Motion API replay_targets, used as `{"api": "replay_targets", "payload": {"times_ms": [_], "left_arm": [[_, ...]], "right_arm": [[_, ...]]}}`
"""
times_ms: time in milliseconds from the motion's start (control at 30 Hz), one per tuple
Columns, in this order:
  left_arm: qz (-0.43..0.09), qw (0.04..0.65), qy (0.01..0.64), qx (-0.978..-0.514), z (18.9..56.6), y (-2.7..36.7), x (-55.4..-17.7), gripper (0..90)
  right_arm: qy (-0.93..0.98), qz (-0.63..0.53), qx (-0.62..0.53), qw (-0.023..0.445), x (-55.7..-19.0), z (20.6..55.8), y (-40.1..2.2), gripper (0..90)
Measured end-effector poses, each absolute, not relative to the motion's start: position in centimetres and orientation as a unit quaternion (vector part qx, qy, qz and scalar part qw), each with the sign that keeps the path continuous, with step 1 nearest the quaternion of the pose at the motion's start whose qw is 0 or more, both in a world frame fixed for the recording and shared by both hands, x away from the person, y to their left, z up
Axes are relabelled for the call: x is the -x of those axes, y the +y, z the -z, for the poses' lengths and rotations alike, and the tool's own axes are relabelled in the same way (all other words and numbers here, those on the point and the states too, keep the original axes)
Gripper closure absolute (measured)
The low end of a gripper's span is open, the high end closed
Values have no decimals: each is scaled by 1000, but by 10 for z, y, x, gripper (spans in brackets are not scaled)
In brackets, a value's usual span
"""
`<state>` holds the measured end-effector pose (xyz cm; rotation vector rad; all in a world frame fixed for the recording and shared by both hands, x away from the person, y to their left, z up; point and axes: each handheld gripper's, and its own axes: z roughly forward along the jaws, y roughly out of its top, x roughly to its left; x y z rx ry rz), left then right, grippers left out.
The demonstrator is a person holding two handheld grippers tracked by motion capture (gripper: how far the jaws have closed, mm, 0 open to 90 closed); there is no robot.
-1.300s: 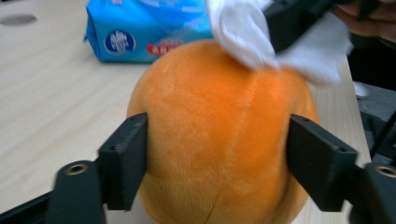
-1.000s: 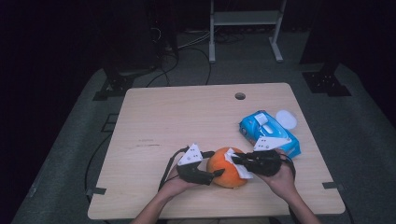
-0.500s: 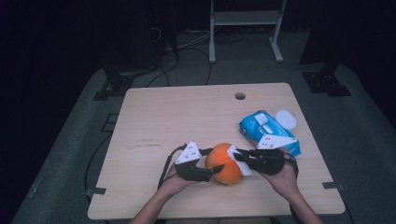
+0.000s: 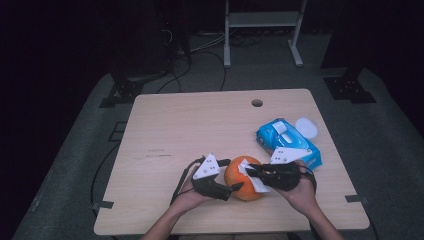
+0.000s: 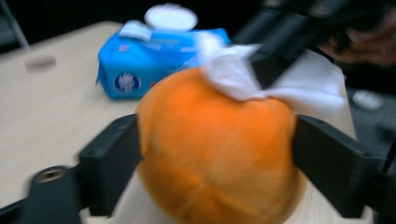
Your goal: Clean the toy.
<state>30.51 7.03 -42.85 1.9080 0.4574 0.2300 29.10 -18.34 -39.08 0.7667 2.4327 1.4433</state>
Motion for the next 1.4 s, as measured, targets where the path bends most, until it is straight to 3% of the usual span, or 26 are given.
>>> {"api": "replay_targets", "payload": {"times_ms": [67, 100, 167, 300, 400, 567, 767, 900, 1033, 1233, 1400], "left_arm": [[-70, 557, 206, -802, 433, 71, -309, 131], [-66, 562, 200, -800, 434, 71, -308, 190], [-82, 556, 191, -805, 433, 66, -303, 257], [-118, 546, 156, -815, 426, 56, -291, 290], [-147, 534, 125, -823, 424, 50, -282, 297], [-138, 538, 131, -821, 426, 56, -286, 306], [-55, 568, 206, -795, 429, 59, -299, 169], [-80, 558, 185, -805, 429, 56, -294, 248], [-102, 548, 171, -813, 429, 58, -292, 294], [-93, 548, 181, -811, 432, 61, -296, 294], [-103, 543, 181, -814, 430, 58, -294, 294]], "right_arm": [[822, -495, -263, 99, -293, 393, -186, 798], [824, -492, -262, 103, -292, 392, -186, 798], [825, -488, -261, 110, -291, 389, -184, 797], [828, -493, -241, 118, -281, 381, -173, 796], [839, -483, -214, 130, -273, 378, -161, 796], [835, -475, -232, 153, -280, 375, -177, 797], [825, -480, -269, 130, -288, 382, -198, 797], [834, -487, -233, 115, -277, 378, -176, 796], [842, -475, -220, 131, -276, 378, -168, 797], [824, -476, -277, 130, -292, 386, -199, 797], [826, -497, -248, 98, -283, 383, -187, 797]]}}
